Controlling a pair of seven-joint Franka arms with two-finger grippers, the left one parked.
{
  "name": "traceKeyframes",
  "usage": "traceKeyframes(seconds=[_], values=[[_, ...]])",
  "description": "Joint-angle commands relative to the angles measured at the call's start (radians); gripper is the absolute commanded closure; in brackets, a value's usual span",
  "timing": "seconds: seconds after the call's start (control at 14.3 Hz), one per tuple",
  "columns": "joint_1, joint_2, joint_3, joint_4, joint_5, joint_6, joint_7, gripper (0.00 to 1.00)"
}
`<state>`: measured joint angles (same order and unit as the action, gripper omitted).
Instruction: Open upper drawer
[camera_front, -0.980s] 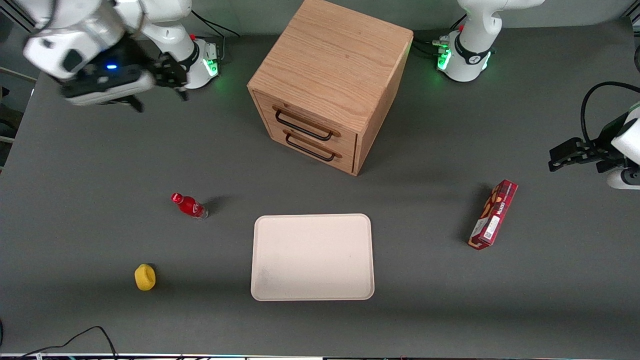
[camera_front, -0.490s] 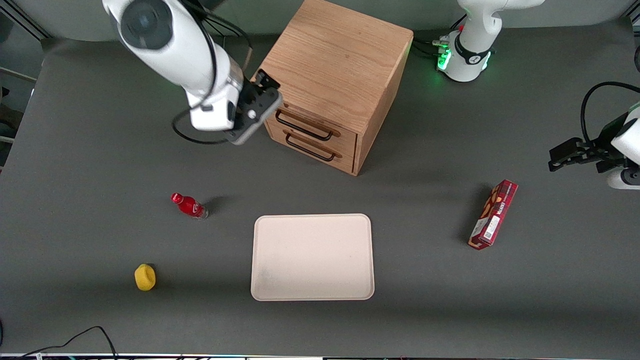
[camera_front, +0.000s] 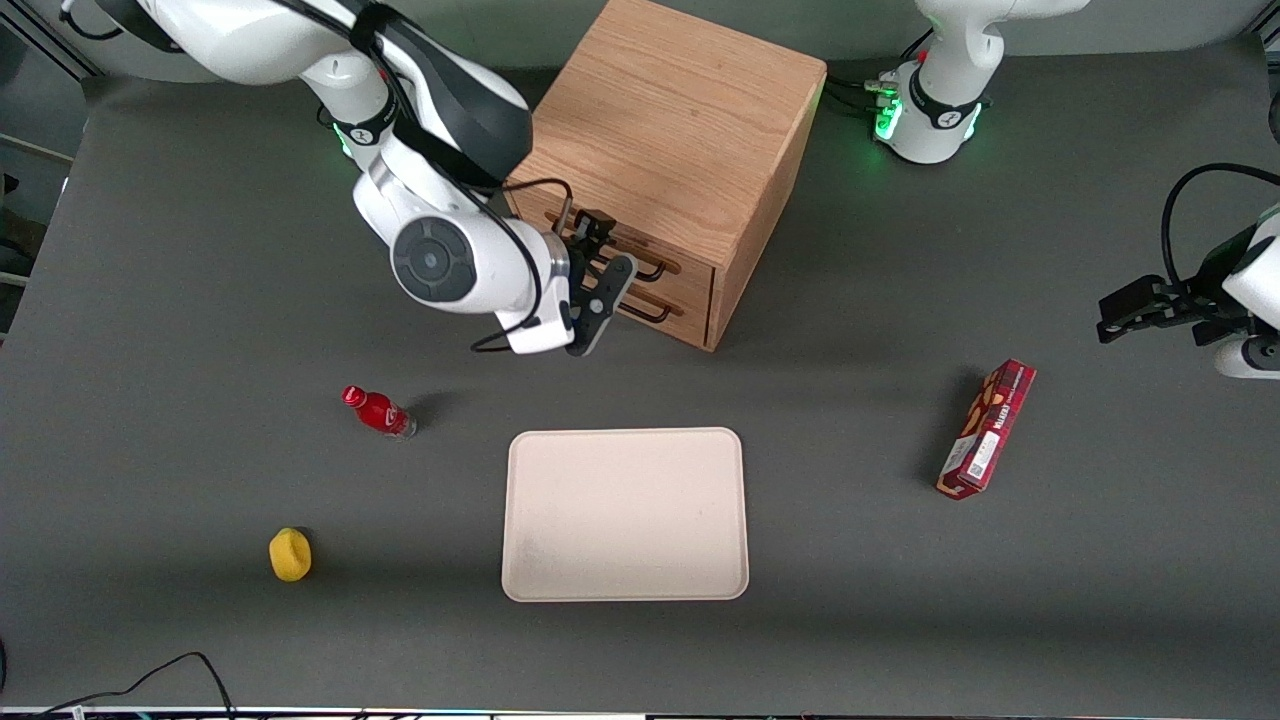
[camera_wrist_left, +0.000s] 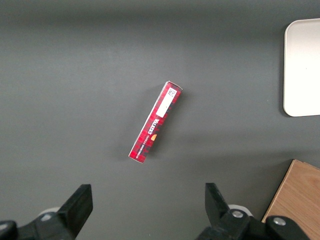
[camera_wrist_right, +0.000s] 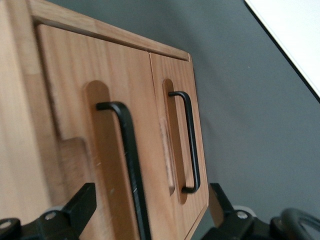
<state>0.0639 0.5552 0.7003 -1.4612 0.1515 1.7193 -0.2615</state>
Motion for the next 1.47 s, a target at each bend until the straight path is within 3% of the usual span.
traceKeyframes(seconds=[0.0,0.49,0.7,1.4], values=[[-0.004,-0.008,0.007,-0.04,0.005,0.043,-0.042,0.0],[-0.001,0.02,0.005,-0.091,-0.013,0.132,-0.042,0.0],[-0.006,0.052,0.002,-0.08,-0.099,0.134,-0.041,0.0],[-0.006,0.169,-0.07,0.162,-0.142,0.039,-0.038,0.0]])
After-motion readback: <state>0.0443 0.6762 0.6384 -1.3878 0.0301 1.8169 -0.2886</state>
